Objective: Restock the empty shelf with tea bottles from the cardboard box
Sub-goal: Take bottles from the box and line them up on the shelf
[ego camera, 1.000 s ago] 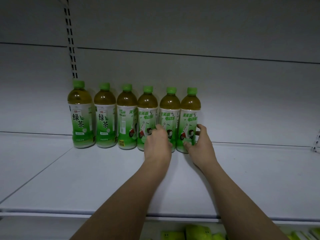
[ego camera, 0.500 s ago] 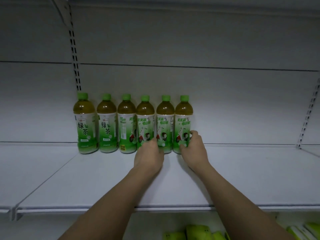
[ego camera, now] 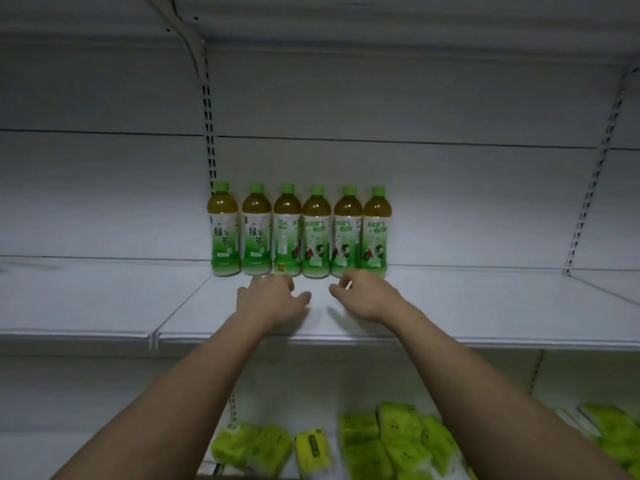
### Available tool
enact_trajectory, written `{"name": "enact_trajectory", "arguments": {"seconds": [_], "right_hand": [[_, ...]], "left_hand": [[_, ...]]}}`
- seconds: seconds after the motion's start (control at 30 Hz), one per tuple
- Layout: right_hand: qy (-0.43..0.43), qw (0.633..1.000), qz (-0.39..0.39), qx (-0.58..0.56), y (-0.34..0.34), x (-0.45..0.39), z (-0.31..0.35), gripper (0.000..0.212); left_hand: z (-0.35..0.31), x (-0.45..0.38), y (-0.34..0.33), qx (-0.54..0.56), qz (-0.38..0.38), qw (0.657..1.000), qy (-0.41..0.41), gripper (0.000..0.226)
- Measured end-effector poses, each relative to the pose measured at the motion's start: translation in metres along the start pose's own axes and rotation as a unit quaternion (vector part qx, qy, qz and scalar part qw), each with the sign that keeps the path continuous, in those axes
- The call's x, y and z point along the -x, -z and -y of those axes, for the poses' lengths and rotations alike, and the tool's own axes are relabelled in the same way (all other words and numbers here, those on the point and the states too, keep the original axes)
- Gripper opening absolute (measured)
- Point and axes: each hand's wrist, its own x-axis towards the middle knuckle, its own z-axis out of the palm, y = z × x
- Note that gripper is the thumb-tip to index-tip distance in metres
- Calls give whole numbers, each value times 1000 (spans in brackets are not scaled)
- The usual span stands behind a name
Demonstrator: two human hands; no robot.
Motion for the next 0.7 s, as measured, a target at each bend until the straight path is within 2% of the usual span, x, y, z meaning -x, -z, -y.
{"name": "enact_trajectory", "arguments": {"seconds": [0.23, 0.4, 0.7], "right_hand": [[42, 999, 8, -10, -5, 69, 44, 33], [51, 996, 54, -53, -57, 124, 61, 35], [37, 963, 255, -71, -221, 189, 33, 34]], "left_hand": [[30, 83, 31, 91, -16, 996, 5, 33], [69, 163, 10, 132, 9, 991, 35, 27], [151, 257, -105, 85, 158, 965, 191, 29]]}}
